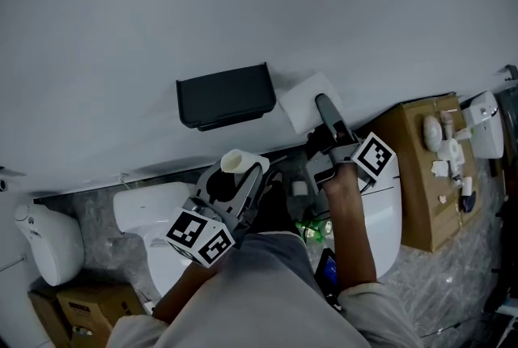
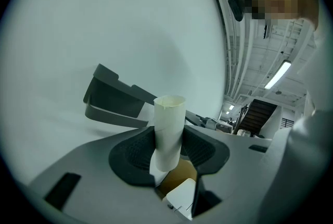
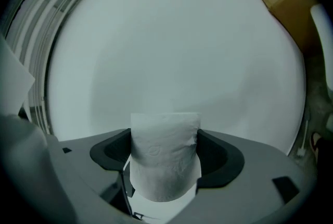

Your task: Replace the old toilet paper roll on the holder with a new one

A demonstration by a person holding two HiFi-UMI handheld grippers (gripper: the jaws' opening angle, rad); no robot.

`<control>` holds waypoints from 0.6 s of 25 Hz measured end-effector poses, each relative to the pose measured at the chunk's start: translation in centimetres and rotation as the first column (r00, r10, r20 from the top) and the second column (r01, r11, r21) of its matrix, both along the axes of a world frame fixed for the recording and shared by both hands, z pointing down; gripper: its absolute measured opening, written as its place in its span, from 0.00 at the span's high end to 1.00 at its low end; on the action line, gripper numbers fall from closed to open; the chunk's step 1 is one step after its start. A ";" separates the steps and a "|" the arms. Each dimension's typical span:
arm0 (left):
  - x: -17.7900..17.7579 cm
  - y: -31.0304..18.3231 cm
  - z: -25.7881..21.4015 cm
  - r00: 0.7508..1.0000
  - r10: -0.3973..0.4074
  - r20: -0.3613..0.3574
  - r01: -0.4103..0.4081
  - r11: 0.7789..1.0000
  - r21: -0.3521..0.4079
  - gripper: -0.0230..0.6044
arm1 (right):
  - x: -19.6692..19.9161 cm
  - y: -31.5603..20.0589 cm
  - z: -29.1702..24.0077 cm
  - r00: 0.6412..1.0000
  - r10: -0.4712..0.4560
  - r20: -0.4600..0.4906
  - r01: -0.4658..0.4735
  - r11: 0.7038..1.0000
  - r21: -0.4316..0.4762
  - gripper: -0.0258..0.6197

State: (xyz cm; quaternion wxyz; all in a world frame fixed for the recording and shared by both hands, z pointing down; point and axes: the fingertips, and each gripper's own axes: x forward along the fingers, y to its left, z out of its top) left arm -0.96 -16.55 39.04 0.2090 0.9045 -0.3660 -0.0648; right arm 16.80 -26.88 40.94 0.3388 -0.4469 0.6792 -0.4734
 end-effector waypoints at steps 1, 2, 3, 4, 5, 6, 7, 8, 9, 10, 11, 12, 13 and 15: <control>-0.1 0.1 0.0 1.000 -0.005 0.001 0.005 1.000 -0.003 0.71 | -0.1 0.0 0.5 0.999 0.005 0.042 -0.004 1.000 -0.017 0.36; -0.2 0.3 0.0 1.000 -0.010 0.002 0.010 1.000 -0.005 0.71 | -0.4 0.0 1.0 0.997 0.010 0.076 -0.008 0.999 -0.034 0.36; -0.4 0.5 0.1 1.000 -0.013 0.002 0.013 1.000 -0.006 0.71 | -0.7 -0.1 1.4 0.995 0.016 0.101 -0.012 0.999 -0.049 0.36; -0.8 0.6 0.2 1.000 -0.014 0.002 0.014 1.000 -0.006 0.71 | -1.1 -0.2 1.9 0.993 0.024 0.118 -0.017 0.998 -0.064 0.36; -1.2 0.6 0.2 1.000 -0.014 0.002 0.014 1.000 -0.005 0.71 | -1.7 -0.4 2.4 0.990 0.034 0.134 -0.024 0.997 -0.079 0.36; -1.8 0.5 0.3 1.000 -0.014 0.003 0.014 1.000 -0.004 0.71 | -2.4 -0.7 2.8 0.987 0.049 0.153 -0.035 0.995 -0.093 0.36; -2.4 0.4 0.4 1.000 -0.016 0.004 0.016 1.000 -0.003 0.71 | -3.0 -1.0 3.2 0.982 0.068 0.178 -0.049 0.993 -0.108 0.36; -2.7 0.4 0.4 1.000 -0.022 0.006 0.022 1.000 -0.002 0.71 | -3.3 -1.2 3.6 0.975 0.089 0.205 -0.065 0.990 -0.122 0.36; -2.6 0.5 0.4 1.000 -0.028 0.009 0.028 1.000 -0.001 0.71 | -3.2 -1.2 3.8 0.968 0.109 0.228 -0.079 0.988 -0.134 0.37; -2.2 0.7 0.4 0.999 -0.032 0.013 0.032 0.999 0.001 0.71 | -2.9 -1.1 4.0 0.962 0.124 0.242 -0.090 0.985 -0.145 0.37; -1.8 0.9 0.4 0.999 -0.033 0.016 0.033 0.999 0.002 0.71 | -2.5 -1.0 4.2 0.960 0.133 0.248 -0.097 0.983 -0.154 0.36; -1.4 1.0 0.4 0.999 -0.032 0.017 0.032 0.999 0.003 0.71 | -2.3 -0.9 4.3 0.958 0.137 0.251 -0.098 0.982 -0.161 0.36; -1.2 1.0 0.4 0.999 -0.031 0.016 0.031 1.000 0.005 0.71 | -2.4 -1.0 4.4 0.957 0.137 0.255 -0.096 0.981 -0.166 0.36; -1.2 1.1 0.4 0.999 -0.034 0.011 0.034 0.999 0.005 0.71 | -2.9 -1.0 4.5 0.955 0.131 0.265 -0.087 0.981 -0.172 0.36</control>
